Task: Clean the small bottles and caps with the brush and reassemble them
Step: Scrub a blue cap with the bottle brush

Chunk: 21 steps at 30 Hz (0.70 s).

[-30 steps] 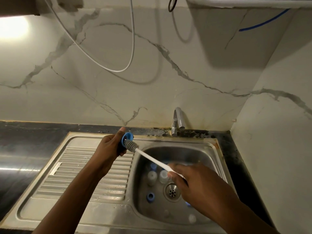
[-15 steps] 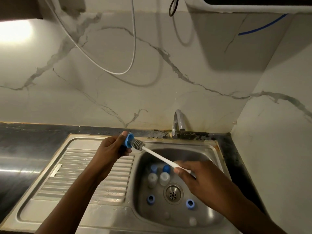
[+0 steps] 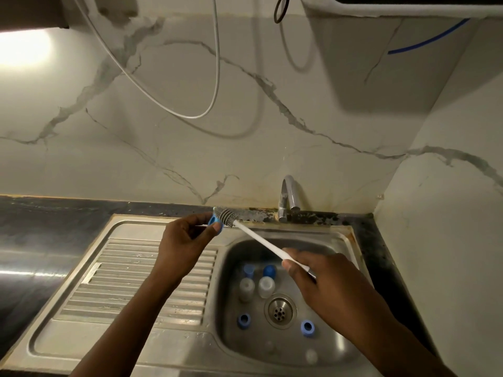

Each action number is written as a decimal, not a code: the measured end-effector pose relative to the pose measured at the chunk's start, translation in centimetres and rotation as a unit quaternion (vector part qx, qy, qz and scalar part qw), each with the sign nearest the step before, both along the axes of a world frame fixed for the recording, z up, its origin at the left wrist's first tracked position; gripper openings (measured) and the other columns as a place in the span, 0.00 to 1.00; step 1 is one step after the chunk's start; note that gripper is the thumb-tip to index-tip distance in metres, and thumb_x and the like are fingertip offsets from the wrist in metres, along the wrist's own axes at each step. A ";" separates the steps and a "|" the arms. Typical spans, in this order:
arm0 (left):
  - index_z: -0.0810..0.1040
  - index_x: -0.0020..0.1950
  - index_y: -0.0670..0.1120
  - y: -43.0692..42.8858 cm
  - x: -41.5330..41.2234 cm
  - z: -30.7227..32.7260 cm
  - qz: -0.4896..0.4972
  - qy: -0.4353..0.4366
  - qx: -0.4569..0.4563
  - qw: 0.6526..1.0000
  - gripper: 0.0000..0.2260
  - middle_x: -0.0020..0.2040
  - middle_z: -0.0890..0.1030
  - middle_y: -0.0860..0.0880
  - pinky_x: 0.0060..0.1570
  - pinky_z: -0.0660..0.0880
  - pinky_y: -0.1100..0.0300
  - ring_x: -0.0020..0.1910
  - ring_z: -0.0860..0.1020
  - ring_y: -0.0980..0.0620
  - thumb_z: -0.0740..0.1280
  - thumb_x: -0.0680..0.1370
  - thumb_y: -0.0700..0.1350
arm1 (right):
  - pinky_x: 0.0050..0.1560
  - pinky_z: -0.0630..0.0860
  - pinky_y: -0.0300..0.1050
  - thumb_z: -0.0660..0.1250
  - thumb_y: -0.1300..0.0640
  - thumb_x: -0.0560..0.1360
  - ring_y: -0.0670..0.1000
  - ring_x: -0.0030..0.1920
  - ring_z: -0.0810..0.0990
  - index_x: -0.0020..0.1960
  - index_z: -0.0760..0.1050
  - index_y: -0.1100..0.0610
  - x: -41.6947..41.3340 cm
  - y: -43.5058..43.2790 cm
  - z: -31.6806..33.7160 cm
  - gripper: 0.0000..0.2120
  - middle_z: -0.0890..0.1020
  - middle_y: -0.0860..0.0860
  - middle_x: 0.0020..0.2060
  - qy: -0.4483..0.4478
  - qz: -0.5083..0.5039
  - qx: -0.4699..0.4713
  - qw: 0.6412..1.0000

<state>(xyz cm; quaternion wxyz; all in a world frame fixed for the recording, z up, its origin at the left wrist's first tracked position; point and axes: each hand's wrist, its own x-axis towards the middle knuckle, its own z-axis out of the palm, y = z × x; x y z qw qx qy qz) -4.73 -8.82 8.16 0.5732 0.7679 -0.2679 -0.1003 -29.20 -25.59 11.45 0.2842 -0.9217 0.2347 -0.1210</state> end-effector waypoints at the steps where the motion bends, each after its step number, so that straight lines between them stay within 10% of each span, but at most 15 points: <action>1: 0.86 0.64 0.50 -0.1 -0.3 -0.1 0.000 -0.014 0.017 1.000 0.16 0.50 0.89 0.56 0.56 0.83 0.54 0.51 0.87 0.58 0.77 0.77 0.51 | 0.41 0.78 0.33 0.55 0.35 0.82 0.38 0.39 0.82 0.73 0.71 0.36 0.3 0.0 0.0 0.21 0.81 0.40 0.39 0.004 -0.006 -0.004 1.000; 5: 0.84 0.65 0.53 -0.9 -1.7 -0.1 -0.024 -0.057 0.029 0.998 0.16 0.51 0.88 0.58 0.49 0.81 0.67 0.51 0.86 0.61 0.77 0.77 0.50 | 0.42 0.80 0.35 0.54 0.37 0.84 0.39 0.37 0.81 0.73 0.73 0.40 1.2 -0.2 -0.3 0.21 0.82 0.41 0.41 0.009 -0.005 -0.028 1.000; 11: 0.85 0.62 0.50 -1.1 -0.6 0.5 0.016 -0.022 -0.020 0.999 0.14 0.51 0.88 0.58 0.54 0.81 0.61 0.52 0.86 0.59 0.77 0.77 0.47 | 0.47 0.82 0.37 0.54 0.36 0.83 0.40 0.41 0.83 0.75 0.71 0.40 0.7 -0.1 -0.2 0.23 0.85 0.42 0.48 -0.003 0.000 -0.029 1.000; 21: 0.85 0.64 0.48 -1.4 -1.1 -0.1 0.019 -0.007 -0.043 0.999 0.15 0.53 0.88 0.56 0.55 0.81 0.63 0.54 0.86 0.57 0.76 0.77 0.46 | 0.45 0.81 0.39 0.55 0.36 0.83 0.41 0.37 0.82 0.71 0.74 0.40 0.3 -0.3 -0.5 0.20 0.77 0.38 0.32 0.010 -0.009 -0.006 1.000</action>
